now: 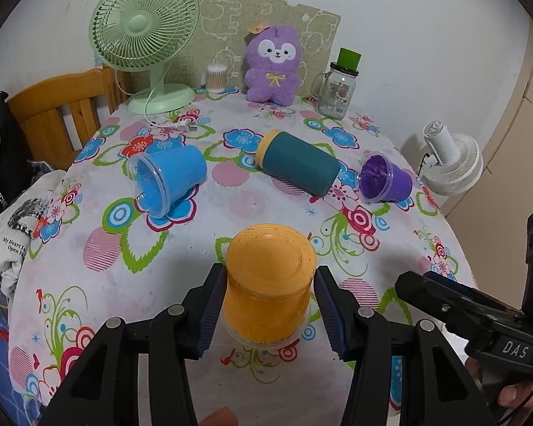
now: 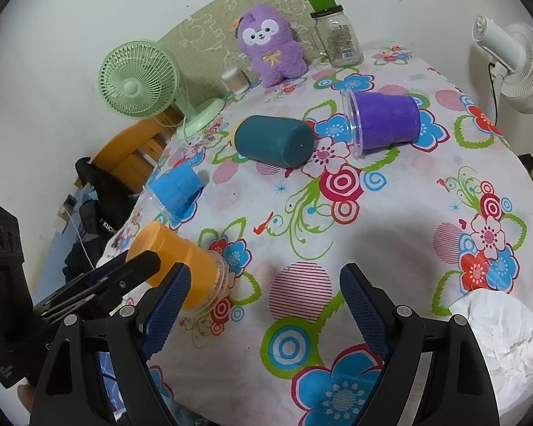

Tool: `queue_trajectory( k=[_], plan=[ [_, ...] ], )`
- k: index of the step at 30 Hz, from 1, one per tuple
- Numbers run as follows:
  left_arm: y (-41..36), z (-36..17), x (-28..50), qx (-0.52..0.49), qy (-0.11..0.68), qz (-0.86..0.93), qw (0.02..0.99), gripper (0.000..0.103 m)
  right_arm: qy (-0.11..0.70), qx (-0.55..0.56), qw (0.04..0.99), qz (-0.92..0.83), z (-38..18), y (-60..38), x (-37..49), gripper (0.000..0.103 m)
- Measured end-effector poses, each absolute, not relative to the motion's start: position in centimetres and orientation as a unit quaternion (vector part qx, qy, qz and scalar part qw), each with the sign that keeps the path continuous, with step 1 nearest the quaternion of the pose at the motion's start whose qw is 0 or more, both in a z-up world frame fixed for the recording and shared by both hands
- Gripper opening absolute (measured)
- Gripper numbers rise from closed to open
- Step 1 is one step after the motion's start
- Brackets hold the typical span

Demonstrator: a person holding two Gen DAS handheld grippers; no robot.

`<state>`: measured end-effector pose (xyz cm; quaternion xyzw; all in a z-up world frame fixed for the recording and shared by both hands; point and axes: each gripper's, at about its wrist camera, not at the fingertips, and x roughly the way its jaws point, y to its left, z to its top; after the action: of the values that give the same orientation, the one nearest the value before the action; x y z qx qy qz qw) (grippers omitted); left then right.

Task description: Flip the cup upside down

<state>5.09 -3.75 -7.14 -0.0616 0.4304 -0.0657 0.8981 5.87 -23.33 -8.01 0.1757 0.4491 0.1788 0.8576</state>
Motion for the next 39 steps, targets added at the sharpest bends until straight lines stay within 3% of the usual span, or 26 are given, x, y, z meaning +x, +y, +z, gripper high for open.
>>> queue_trajectory(
  k=[7, 10, 11, 39],
  plan=[
    [-3.6, -8.0, 5.4, -0.064, 0.444, -0.065, 0.891, 0.054, 0.451, 0.175, 0.857, 0.179, -8.1, -23.2, 5.9, 0.088],
    [-3.8, -8.2, 5.4, -0.051, 0.451, -0.062, 0.889, 0.077, 0.452, 0.174, 0.856, 0.178, -8.1, -23.1, 5.9, 0.088],
    [-3.9, -8.1, 5.3, -0.047, 0.446, -0.060, 0.892, 0.079, 0.452, 0.175, 0.856, 0.179, -8.1, -23.1, 5.9, 0.088],
    [-3.3, -7.2, 4.7, -0.040, 0.436, -0.052, 0.898, 0.090, 0.446, 0.160, 0.862, 0.178, -7.3, -22.5, 5.8, 0.088]
  ],
)
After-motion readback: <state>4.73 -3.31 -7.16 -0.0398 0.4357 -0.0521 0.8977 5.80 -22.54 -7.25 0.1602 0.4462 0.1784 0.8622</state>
